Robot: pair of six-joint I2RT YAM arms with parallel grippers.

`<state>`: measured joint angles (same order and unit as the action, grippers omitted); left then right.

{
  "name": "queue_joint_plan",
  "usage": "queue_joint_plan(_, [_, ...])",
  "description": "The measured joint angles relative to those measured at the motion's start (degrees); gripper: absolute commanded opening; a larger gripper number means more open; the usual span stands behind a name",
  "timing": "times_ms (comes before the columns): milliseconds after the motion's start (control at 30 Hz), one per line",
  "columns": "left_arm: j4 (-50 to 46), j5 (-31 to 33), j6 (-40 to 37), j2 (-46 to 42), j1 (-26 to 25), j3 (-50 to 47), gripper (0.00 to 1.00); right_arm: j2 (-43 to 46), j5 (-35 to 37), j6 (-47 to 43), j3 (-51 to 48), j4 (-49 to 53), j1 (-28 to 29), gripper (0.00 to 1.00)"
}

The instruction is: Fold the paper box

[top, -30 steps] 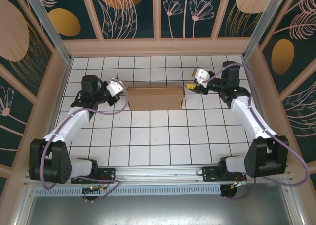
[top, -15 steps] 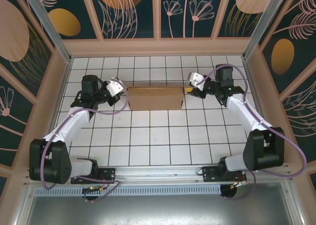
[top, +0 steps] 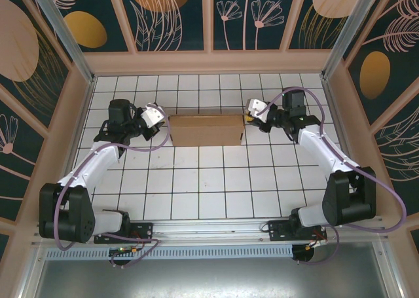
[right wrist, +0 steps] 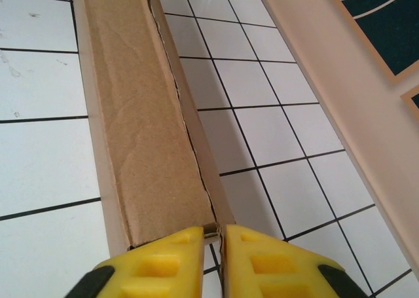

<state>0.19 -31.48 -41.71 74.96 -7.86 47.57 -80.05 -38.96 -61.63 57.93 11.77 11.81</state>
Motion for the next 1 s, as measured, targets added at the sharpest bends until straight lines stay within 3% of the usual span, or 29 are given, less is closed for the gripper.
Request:
queue_joint_plan(67, [0.0,-0.1,0.1,0.0,0.0,0.0,0.00,-0.1,0.2,0.2,0.0,-0.2,0.0,0.02])
queue_joint_plan(133, [0.0,-0.2,0.4,0.0,0.0,0.0,0.00,-0.1,0.5,0.6,0.0,-0.5,0.1,0.00])
queue_joint_plan(267, [0.0,-0.3,1.1,0.1,0.0,0.1,0.00,-0.1,1.7,0.8,0.0,-1.0,0.4,0.11])
queue_joint_plan(500, [0.0,-0.2,1.6,0.1,0.0,0.1,0.00,0.0,4.1,1.6,-1.9,-2.6,0.8,0.15])
queue_joint_plan(667, [0.0,-0.2,1.7,0.1,0.0,0.1,0.00,0.0,5.1,2.0,-2.5,-3.2,0.8,0.09])
queue_joint_plan(767, [0.0,-0.2,1.7,0.1,0.0,0.1,0.00,0.1,5.6,2.3,-2.6,-4.0,0.8,0.00])
queue_joint_plan(1000, [-0.5,0.5,5.8,0.1,0.0,0.7,0.00,0.1,9.0,6.2,-2.4,-4.6,3.2,0.00])
